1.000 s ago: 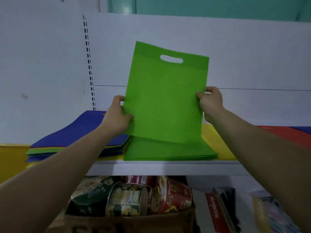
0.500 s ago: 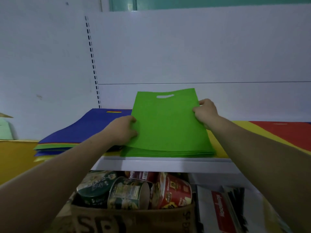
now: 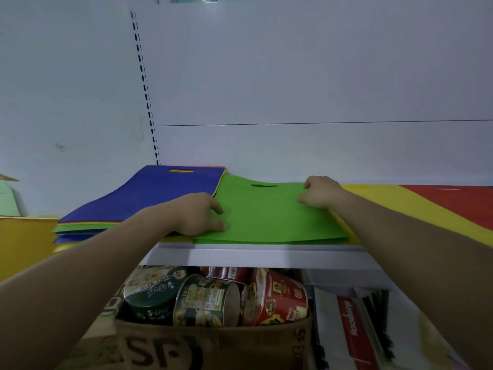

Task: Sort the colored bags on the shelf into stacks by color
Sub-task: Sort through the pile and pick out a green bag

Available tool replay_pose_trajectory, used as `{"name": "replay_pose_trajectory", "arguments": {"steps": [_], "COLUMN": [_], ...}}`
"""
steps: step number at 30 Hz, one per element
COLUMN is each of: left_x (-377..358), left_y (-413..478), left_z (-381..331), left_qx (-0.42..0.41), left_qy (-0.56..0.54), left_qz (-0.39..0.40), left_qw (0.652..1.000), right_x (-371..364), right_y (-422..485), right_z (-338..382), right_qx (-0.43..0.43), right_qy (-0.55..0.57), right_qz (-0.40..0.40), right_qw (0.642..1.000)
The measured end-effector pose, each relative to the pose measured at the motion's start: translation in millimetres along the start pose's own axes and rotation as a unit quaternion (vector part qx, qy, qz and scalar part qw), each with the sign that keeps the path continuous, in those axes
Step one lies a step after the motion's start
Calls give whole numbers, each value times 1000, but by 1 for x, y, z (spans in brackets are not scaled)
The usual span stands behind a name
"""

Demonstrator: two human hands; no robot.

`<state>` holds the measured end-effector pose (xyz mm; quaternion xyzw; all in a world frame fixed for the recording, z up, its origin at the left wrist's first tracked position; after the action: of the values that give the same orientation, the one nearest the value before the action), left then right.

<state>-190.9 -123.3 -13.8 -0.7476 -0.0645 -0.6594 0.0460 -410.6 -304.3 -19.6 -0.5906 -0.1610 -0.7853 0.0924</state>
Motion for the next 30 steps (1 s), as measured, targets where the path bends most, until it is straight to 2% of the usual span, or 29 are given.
{"name": "replay_pose_trajectory", "arguments": {"steps": [4, 7, 19, 25, 30], "left_x": [-5, -8, -8, -1, 15], "left_y": [-8, -13, -11, -11, -14], "left_z": [-13, -21, -21, -22, -12], "left_qx": [-36, -47, -53, -43, -8], "left_qy": [-13, -11, 12, -12, -42], "left_qz": [40, 75, 47, 49, 3], "left_qw": [998, 996, 997, 998, 999], "right_x": [-12, -15, -16, -6, 9], "right_y": [-9, -12, -5, 0, 1], "right_z": [13, 13, 10, 17, 41], "right_qx": [80, 87, 87, 98, 133], "right_qy": [-43, -70, -69, -75, -60], "right_qz": [73, 107, 101, 99, 71], "right_qw": [993, 988, 989, 987, 987]}}
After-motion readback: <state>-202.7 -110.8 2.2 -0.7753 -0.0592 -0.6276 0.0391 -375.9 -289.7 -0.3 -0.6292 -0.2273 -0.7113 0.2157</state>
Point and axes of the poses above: each hand's wrist, its own y-axis towards the middle knuckle, its own x-axis out of the back of the hand, z = x × y, the point moved 5 cm from there along y, towards the middle knuckle, and after that the axes turned 2 degrees about -y, right-handed, at the moved point
